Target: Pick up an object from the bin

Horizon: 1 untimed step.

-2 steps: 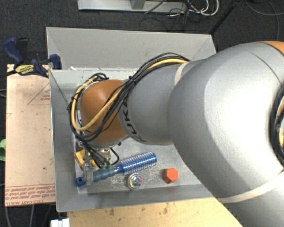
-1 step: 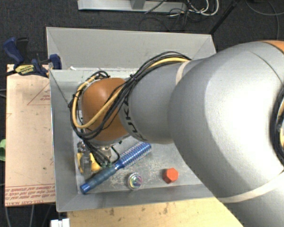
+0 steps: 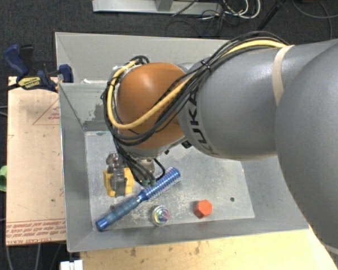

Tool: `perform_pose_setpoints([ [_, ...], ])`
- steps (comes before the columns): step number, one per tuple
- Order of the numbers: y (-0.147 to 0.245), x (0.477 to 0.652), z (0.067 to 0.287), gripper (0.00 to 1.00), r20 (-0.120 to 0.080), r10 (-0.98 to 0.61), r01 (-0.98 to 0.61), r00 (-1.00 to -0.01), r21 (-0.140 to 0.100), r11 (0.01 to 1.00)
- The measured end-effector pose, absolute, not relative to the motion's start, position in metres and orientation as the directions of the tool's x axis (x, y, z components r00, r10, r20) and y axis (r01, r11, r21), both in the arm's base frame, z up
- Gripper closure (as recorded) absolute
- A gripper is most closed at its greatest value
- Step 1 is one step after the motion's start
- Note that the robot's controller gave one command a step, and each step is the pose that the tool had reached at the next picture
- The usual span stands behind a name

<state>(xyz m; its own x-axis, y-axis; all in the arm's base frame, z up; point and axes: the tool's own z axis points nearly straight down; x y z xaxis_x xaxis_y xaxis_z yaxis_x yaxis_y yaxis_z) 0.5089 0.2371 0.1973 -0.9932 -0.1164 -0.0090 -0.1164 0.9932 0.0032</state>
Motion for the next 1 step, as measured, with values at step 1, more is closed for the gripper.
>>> perform_pose_setpoints([
  [1, 0.2272, 0.5374, 0.2706, 1.00, -0.012, -0.122, -0.122, -0.992, 0.003, 0.993],
])
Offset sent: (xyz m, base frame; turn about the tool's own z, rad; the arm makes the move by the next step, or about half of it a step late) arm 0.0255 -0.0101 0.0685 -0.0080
